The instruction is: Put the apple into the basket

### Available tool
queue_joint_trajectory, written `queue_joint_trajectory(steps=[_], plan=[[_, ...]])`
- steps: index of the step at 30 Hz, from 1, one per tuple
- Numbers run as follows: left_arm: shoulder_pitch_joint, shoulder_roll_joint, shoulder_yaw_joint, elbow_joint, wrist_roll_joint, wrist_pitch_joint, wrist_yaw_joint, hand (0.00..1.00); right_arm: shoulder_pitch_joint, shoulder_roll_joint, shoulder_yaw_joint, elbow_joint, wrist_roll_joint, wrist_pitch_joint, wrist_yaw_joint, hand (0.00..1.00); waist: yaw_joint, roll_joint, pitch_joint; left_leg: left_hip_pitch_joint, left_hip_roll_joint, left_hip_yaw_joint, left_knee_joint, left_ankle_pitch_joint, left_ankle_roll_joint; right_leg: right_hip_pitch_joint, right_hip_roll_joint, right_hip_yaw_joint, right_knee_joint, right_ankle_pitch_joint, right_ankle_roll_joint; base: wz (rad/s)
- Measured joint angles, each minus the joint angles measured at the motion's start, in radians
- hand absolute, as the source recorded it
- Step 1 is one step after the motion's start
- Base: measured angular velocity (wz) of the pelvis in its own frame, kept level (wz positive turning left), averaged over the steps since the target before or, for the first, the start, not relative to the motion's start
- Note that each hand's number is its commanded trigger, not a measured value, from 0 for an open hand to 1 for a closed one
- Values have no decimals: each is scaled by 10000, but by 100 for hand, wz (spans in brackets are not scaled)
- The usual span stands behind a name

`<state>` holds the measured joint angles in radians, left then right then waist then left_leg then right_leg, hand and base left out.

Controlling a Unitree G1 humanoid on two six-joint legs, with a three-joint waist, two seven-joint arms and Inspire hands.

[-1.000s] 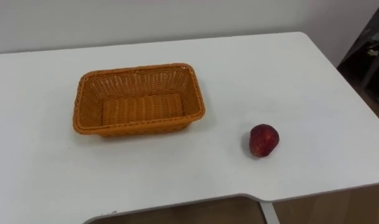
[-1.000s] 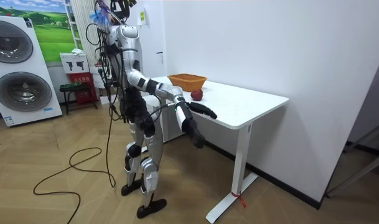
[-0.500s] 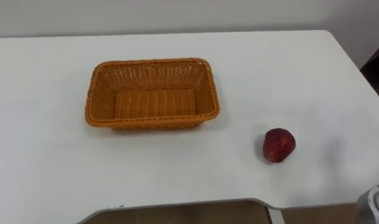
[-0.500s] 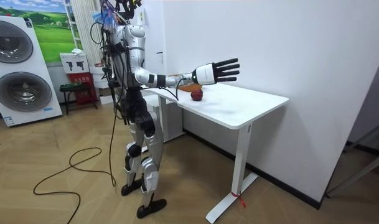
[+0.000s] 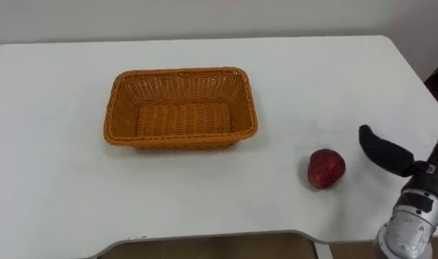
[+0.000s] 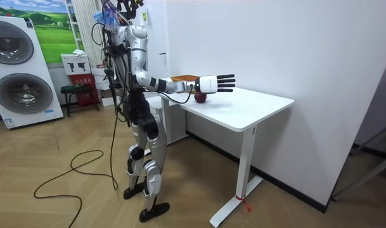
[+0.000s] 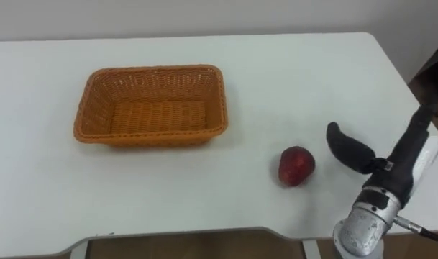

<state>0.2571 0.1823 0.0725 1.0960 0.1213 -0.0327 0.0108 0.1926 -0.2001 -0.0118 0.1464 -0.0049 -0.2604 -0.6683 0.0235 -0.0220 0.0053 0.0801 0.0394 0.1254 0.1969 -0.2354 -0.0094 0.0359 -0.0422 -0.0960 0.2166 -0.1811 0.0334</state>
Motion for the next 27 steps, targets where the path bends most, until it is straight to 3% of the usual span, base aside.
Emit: queue_joint_trajectory(steps=[12,21,27], plan=[[-77,23,-12,59,-6,-45,-42,0,226,6,427,29,-47,-2,923,0,47,-86,-15,17,-1,-175,-5,0,-1,167,0,-161,-158,10,-12,4],[-276,22,-49,90,-108,-49,-45,0,306,5,877,24,-2,6,2197,0,71,40,34,10,3,-156,-17,0,-1,140,2,-165,-151,10,-12,0],[-476,24,-192,340,-106,-102,-89,0,293,5,889,-134,404,6,2431,0,41,78,-15,13,3,-128,-54,0,-1,118,3,-139,-128,11,-13,0]])
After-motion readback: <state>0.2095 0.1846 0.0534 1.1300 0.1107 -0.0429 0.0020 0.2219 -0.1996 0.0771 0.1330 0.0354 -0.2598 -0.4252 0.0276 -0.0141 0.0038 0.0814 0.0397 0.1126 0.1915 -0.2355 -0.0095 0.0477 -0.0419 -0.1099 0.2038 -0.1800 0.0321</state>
